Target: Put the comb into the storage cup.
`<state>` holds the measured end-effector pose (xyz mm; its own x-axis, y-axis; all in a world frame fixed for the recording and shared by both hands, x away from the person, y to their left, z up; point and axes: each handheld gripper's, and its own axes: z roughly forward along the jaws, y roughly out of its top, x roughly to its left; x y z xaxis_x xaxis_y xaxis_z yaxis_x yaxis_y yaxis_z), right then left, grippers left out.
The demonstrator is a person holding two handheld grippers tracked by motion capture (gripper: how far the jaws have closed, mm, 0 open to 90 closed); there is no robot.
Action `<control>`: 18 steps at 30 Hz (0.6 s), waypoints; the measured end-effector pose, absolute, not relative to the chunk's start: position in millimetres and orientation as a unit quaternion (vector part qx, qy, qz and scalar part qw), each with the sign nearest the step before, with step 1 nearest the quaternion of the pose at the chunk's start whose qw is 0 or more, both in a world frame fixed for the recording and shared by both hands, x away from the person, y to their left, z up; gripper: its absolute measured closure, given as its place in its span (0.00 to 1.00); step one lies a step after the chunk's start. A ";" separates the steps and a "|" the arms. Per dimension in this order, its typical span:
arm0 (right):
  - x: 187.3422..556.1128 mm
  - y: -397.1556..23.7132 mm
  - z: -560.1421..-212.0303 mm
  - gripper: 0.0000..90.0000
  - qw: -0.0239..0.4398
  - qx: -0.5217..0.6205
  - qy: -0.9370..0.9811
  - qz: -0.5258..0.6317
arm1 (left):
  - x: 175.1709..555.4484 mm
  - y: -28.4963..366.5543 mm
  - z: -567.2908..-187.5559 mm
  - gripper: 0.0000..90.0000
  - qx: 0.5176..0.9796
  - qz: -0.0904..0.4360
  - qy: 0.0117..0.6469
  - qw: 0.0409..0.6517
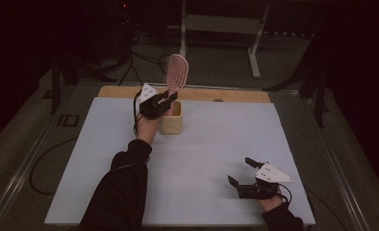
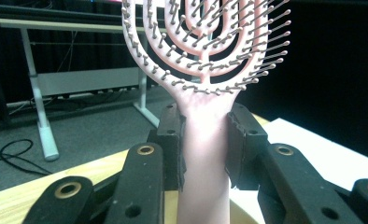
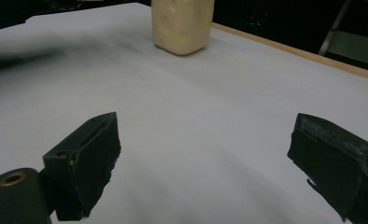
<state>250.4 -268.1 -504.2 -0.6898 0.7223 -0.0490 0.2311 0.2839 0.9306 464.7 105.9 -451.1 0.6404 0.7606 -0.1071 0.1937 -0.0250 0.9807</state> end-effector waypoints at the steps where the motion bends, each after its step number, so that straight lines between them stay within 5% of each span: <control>1: 250.4 -268.1 -504.2 0.10 0.240 0.312 0.764 0.511 | 464.2 105.9 -452.2 0.78 0.678 0.235 0.352 0.601; 18: 250.1 -267.7 -504.4 0.10 0.240 0.312 0.765 0.509 | 454.9 101.8 -461.5 0.77 0.705 0.250 0.354 0.561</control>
